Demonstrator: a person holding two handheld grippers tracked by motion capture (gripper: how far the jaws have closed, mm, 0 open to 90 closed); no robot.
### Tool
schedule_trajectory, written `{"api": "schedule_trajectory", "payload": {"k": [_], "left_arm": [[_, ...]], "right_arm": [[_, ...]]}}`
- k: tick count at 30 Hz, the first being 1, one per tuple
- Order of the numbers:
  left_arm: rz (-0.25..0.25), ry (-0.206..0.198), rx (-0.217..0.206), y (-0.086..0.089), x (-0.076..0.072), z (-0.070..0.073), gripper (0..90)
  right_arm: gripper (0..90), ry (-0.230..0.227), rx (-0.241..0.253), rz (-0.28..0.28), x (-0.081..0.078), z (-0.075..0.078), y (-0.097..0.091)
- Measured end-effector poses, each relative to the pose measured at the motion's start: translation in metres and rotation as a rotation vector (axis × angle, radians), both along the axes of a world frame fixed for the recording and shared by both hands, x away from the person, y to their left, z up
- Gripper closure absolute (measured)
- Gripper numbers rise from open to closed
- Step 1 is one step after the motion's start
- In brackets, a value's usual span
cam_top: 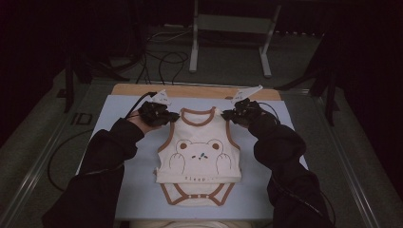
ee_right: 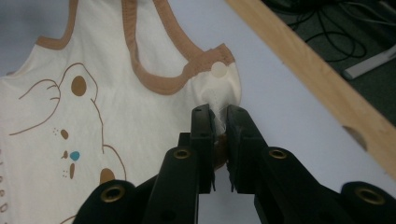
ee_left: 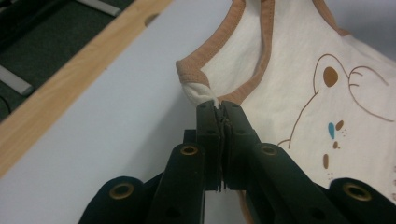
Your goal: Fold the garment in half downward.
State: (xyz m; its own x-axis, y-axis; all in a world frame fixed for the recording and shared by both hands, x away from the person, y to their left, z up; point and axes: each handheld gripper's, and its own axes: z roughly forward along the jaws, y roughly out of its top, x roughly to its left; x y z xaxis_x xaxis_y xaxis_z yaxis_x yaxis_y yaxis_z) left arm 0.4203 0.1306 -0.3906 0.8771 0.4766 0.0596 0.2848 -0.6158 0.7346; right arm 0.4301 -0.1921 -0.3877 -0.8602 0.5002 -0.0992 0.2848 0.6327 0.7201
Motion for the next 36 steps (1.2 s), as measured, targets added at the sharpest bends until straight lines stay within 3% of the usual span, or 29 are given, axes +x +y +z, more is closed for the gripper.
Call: {"api": "schedule_trajectory", "payload": {"k": [12, 21, 26, 36], "left_arm": [[0.011, -0.070, -0.011, 0.001, 0.006, 0.034, 87.7], [0.024, -0.103, -0.026, 0.004, 0.007, 0.047, 87.7], [0.020, -0.107, -0.027, 0.004, 0.004, 0.046, 87.7], [-0.004, -0.084, -0.022, 0.003, -0.007, 0.031, 87.6]], "right_arm": [[82.7, -0.063, 0.020, -0.017, 0.010, 0.036, 0.002], [82.6, -0.108, 0.026, -0.018, 0.011, 0.058, 0.004], [82.6, -0.116, 0.009, -0.013, 0.006, 0.056, 0.004], [82.6, -0.099, 0.021, 0.005, -0.011, 0.039, 0.002]]}}
